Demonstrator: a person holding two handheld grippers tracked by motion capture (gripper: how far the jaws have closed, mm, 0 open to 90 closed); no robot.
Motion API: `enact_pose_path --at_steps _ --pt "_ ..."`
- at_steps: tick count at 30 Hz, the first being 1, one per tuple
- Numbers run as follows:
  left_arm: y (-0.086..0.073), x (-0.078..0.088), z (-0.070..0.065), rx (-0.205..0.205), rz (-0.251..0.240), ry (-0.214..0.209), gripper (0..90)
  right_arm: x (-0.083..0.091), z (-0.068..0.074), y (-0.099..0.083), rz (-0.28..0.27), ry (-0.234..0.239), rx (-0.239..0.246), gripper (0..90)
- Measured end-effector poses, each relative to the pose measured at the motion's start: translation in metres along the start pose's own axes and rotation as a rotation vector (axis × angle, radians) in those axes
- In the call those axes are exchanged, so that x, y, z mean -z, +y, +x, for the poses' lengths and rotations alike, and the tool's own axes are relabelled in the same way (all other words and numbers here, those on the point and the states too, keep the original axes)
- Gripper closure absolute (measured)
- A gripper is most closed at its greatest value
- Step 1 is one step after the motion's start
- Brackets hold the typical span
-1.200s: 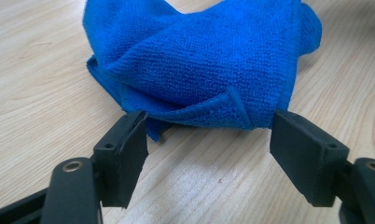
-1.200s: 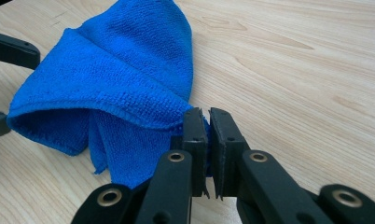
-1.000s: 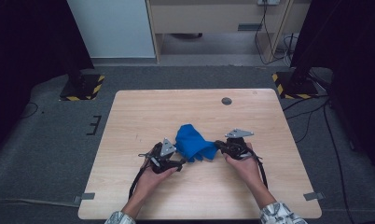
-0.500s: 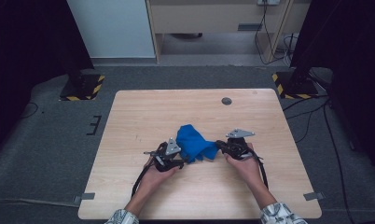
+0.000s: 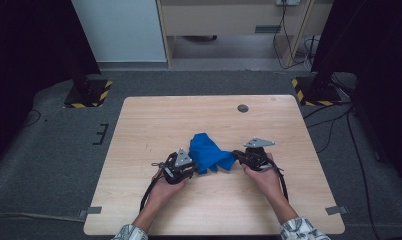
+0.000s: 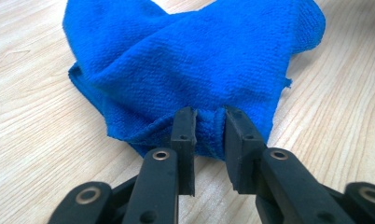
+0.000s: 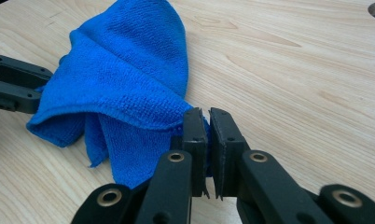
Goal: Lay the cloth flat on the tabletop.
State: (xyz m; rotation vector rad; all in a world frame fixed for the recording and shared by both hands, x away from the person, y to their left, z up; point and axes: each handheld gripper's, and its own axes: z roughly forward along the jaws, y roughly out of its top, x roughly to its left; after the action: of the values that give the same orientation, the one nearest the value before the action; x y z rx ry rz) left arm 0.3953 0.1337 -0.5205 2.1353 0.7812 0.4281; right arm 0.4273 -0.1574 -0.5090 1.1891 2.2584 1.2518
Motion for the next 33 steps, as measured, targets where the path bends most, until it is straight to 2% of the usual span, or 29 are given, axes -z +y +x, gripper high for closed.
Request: enact_pose_path --at_steps 11,26,33 --pt "-0.001 0.006 0.005 0.024 -0.012 0.019 83.6 0.002 -0.003 0.0 0.002 -0.008 0.002 86.0" --pt "-0.003 0.018 0.018 0.08 -0.06 0.061 85.6 0.009 -0.013 0.0 -0.007 -0.029 -0.015 86.2" --pt "-0.004 0.025 0.025 0.107 -0.091 0.105 85.9 0.01 -0.017 -0.001 -0.001 -0.048 -0.014 86.2"
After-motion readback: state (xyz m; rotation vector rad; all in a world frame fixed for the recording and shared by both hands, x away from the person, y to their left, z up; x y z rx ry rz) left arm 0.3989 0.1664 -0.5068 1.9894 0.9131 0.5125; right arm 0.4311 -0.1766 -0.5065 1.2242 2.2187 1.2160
